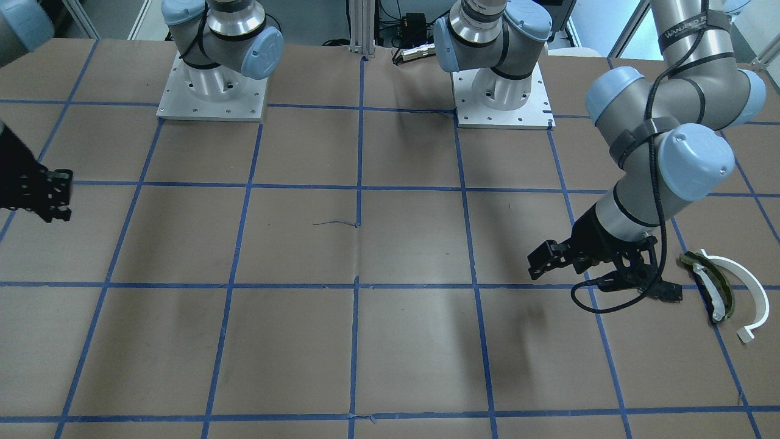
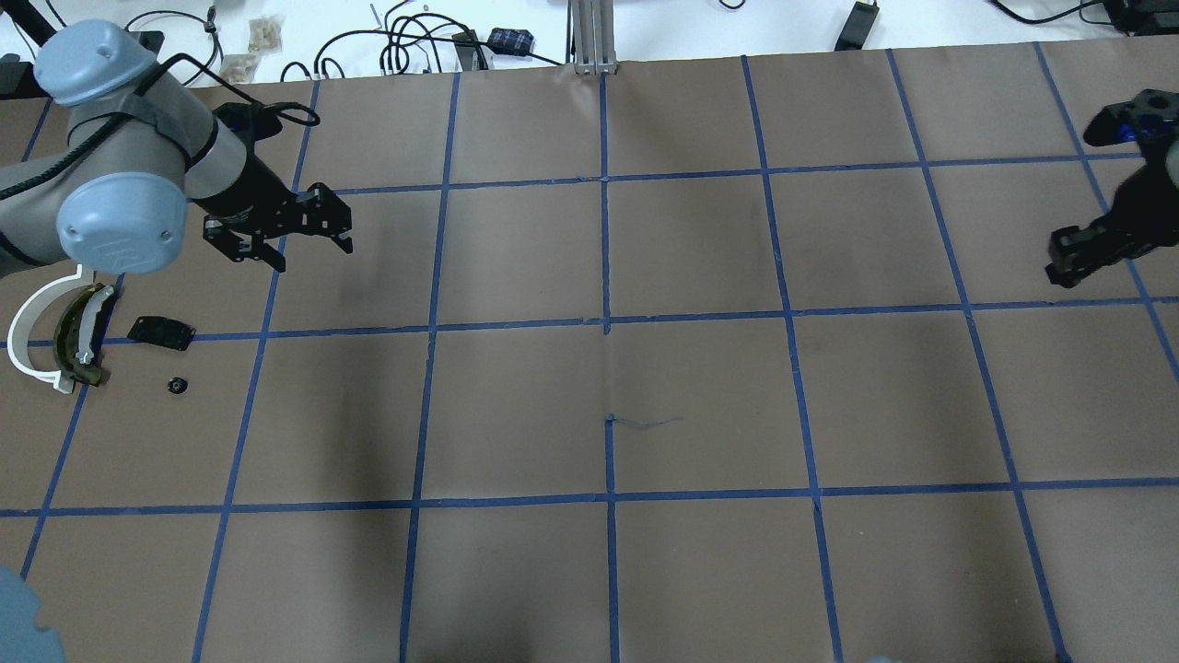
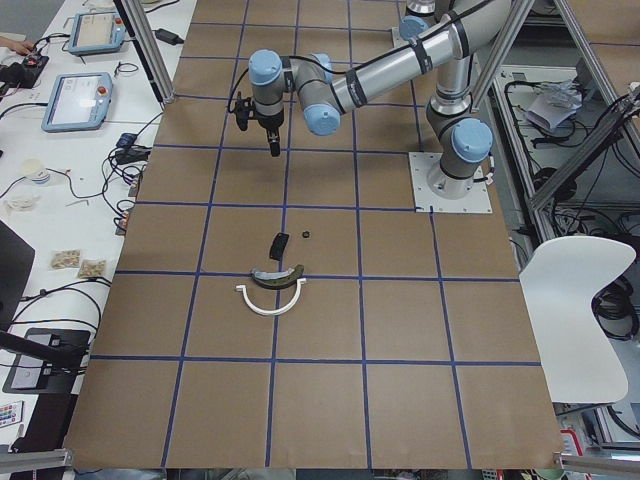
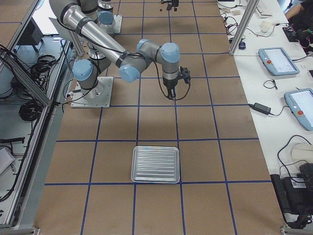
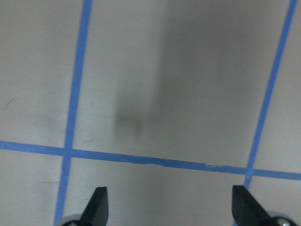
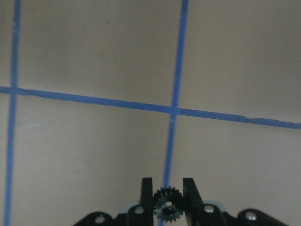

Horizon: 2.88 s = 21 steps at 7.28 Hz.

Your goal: Place bearing gear from tray to pile

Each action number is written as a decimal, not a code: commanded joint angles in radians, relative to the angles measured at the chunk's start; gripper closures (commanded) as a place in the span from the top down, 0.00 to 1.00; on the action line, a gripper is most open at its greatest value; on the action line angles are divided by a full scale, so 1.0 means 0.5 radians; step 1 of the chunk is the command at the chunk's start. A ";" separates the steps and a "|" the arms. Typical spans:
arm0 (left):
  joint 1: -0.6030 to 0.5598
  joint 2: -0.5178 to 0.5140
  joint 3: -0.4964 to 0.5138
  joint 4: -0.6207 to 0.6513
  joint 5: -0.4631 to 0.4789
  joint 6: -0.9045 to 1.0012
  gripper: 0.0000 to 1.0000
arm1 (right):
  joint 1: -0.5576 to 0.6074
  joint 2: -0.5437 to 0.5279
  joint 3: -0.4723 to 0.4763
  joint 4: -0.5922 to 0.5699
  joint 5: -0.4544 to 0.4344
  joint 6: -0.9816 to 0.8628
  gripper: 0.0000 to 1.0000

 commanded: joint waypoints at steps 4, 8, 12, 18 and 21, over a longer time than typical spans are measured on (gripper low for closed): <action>-0.270 -0.011 0.017 0.031 -0.221 -0.426 1.00 | 1.195 0.289 0.013 -0.321 0.009 1.245 0.28; -0.295 0.054 -0.023 0.015 -0.221 -0.439 1.00 | 1.512 0.864 -0.088 -1.075 0.027 1.203 0.28; -0.435 0.039 -0.045 0.028 -0.106 -0.593 0.99 | 1.553 0.953 -0.159 -1.114 0.190 1.216 0.92; -0.821 -0.050 -0.020 0.028 0.103 -0.795 0.95 | 1.066 0.432 -0.415 -0.145 0.162 0.880 1.00; -1.012 -0.304 -0.014 0.354 0.107 -0.896 0.91 | 0.911 0.309 -0.988 0.794 -0.070 0.948 1.00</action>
